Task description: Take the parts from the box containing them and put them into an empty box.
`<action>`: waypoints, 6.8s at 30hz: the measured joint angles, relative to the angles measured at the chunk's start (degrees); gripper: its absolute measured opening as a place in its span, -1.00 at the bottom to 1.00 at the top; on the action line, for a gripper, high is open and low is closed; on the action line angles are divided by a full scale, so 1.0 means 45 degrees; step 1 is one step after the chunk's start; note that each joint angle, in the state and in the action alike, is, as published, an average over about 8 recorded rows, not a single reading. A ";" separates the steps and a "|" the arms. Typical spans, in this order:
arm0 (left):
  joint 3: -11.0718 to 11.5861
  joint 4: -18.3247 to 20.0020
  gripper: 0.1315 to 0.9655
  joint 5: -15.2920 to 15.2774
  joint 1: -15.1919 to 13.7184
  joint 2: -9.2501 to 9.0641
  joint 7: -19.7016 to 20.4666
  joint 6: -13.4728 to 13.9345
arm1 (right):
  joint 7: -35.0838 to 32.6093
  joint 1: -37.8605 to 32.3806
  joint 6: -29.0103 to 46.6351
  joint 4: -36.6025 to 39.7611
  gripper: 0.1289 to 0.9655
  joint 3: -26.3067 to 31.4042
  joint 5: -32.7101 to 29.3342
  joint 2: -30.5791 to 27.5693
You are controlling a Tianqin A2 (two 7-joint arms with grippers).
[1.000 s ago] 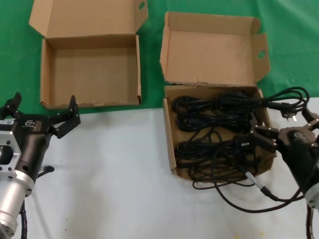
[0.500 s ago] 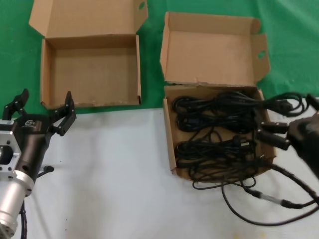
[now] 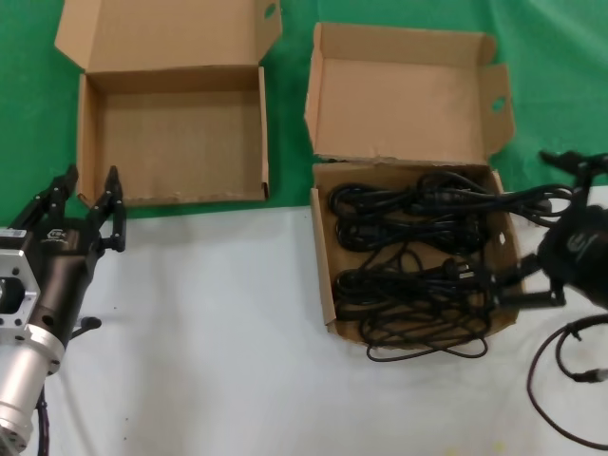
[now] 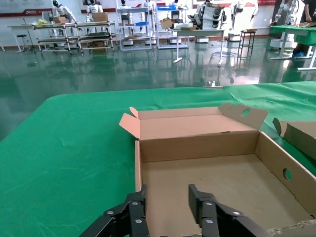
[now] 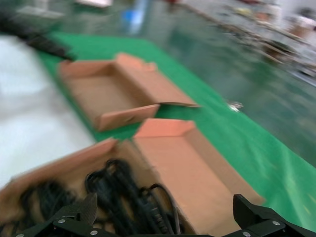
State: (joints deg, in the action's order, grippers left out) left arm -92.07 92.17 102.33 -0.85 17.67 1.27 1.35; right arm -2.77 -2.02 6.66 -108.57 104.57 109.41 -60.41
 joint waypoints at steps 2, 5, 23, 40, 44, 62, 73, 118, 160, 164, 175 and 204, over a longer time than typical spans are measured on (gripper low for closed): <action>0.0000 0.0000 -0.28 0.0000 0.0000 0.0000 0.0001 0.0000 | -0.0380 -0.0478 0.0853 0.0148 1.00 0.0154 -0.0513 -0.0276; 0.0000 0.0000 -0.43 0.0000 0.0000 0.0000 0.0002 0.0000 | -0.0986 -0.1452 0.2296 0.0454 1.00 0.0463 -0.1403 -0.0555; 0.0000 0.0000 -0.63 -0.0002 0.0000 0.0000 0.0002 0.0000 | -0.1817 -0.7496 0.7764 0.3290 1.00 0.2532 -0.7737 0.2059; 0.0000 0.0000 -0.97 -0.0002 0.0000 0.0000 0.0002 0.0000 | -0.1561 -0.8433 0.8722 0.4427 0.61 0.2523 -0.8824 0.3496; 0.0000 0.0000 -0.97 -0.0002 0.0000 0.0000 0.0002 0.0000 | -0.1447 -0.8440 0.8787 0.4468 0.56 0.2438 -0.8936 0.3619; 0.0000 0.0000 -0.97 -0.0002 0.0000 0.0000 0.0002 0.0000 | -0.1407 -0.8453 0.8724 0.4693 -0.37 0.2245 -0.9316 0.4098; 0.0000 0.0000 -0.97 -0.0002 0.0000 0.0000 0.0002 0.0000 | -0.1249 -0.8364 0.8771 0.4277 -0.76 0.2020 -0.9403 0.4020; 0.0000 0.0000 -0.97 -0.0002 0.0000 0.0000 0.0002 0.0000 | -0.2979 -1.0580 0.6188 0.4268 -0.91 0.3589 -0.8655 0.9814; 0.0000 0.0000 -0.97 -0.0002 0.0000 0.0000 0.0002 0.0000 | -0.6607 -0.9175 0.3245 0.6423 0.59 0.2329 -0.6005 1.0051; 0.0000 0.0000 -0.97 -0.0002 0.0000 0.0000 0.0002 0.0000 | -0.6075 -0.8590 0.3106 0.5413 0.76 0.1878 -0.5942 0.9463; 0.0000 0.0000 -0.97 -0.0002 0.0000 0.0000 0.0002 0.0000 | -0.4519 -0.6371 0.2383 0.2349 0.97 0.0174 -0.5736 0.7791; 0.0017 -0.0022 -0.67 0.0033 0.0037 -0.0021 -0.0054 -0.0058 | -0.3014 -0.3801 0.1200 0.1636 1.00 -0.1003 -0.4841 0.7691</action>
State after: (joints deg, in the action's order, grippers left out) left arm -91.99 92.08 102.48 -0.69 17.58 1.03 1.09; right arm -16.33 -19.12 12.05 -101.21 100.06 87.62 -25.81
